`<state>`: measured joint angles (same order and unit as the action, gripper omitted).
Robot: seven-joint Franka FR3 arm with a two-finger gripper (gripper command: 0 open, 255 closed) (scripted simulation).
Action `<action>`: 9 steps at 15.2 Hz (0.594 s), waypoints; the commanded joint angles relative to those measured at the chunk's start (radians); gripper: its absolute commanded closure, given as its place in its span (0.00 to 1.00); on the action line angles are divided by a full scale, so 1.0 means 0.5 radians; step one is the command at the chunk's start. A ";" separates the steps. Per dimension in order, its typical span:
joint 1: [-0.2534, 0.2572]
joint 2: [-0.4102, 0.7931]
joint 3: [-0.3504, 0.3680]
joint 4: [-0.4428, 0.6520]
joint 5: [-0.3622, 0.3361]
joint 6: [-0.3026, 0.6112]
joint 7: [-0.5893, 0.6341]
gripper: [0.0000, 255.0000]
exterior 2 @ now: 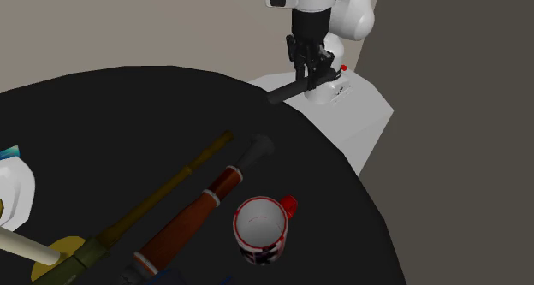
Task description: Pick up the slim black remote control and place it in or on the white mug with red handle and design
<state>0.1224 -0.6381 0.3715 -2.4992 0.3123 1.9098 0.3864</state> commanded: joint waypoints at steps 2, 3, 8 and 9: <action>-0.038 0.215 0.072 0.169 -0.030 0.057 0.063 1.00; -0.053 0.301 0.103 0.236 -0.046 0.081 0.092 1.00; -0.121 0.733 0.252 0.597 -0.185 0.162 0.266 1.00; -0.131 0.822 0.280 0.675 -0.225 0.170 0.307 1.00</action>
<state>0.0609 -0.2685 0.4954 -2.1947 0.2165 1.9864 0.5179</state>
